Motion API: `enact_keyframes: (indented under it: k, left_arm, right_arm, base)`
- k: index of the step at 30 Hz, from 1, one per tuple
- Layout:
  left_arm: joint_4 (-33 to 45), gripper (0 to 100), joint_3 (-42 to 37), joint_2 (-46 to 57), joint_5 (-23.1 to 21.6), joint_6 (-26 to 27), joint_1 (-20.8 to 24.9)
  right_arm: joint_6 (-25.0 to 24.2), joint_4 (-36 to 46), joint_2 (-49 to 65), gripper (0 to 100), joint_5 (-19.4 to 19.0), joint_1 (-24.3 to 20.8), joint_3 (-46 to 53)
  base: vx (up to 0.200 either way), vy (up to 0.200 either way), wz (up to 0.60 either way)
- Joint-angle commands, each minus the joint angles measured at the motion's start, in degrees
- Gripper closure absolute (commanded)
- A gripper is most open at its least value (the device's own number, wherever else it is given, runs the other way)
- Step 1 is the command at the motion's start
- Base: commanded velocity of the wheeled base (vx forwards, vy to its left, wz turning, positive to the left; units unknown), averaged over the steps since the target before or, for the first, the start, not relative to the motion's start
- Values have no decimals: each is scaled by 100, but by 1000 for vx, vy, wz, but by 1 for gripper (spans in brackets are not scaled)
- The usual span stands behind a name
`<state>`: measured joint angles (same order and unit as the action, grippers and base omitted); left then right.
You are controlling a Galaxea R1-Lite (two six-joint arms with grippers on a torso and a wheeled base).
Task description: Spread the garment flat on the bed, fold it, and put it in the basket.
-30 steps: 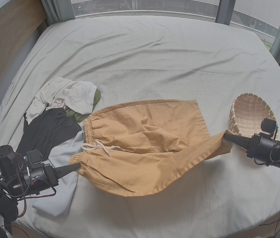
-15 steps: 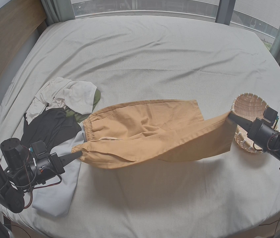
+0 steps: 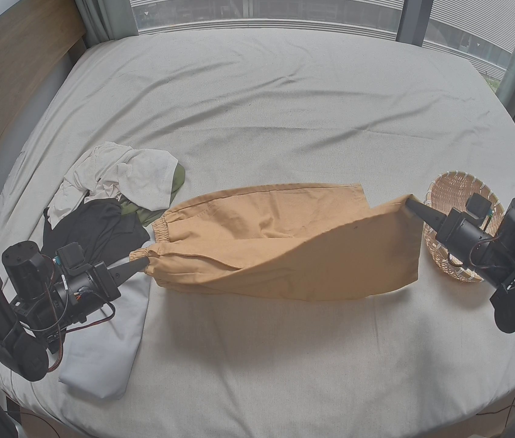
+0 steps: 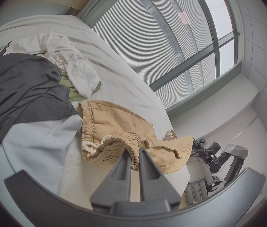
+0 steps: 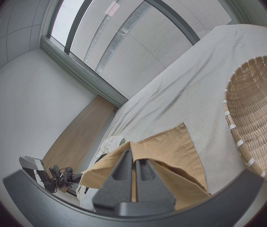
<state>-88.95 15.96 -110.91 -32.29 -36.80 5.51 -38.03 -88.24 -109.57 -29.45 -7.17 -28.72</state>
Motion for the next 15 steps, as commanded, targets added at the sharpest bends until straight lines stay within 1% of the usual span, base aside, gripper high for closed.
enact_keyframes:
  k: [1,6,12,15]
  left_arm:
    - [-17,100,180,-27,127,-99,-24]
    - [-17,100,268,-106,188,-152,-24]
    - [-17,100,382,-379,197,-152,-32]
    - [-17,100,470,-458,294,-160,-32]
  right_arm:
    - [-55,-1,-267,100,1,-101,-389]
    - [-55,-1,-486,100,18,-188,-687]
    - [-55,-1,-785,100,80,-145,-1127]
    - [-81,-1,-864,100,80,-136,-1250]
  base:
    - [0,0,0]
    - [0,0,0]
    - [0,0,0]
    - [0,0,0]
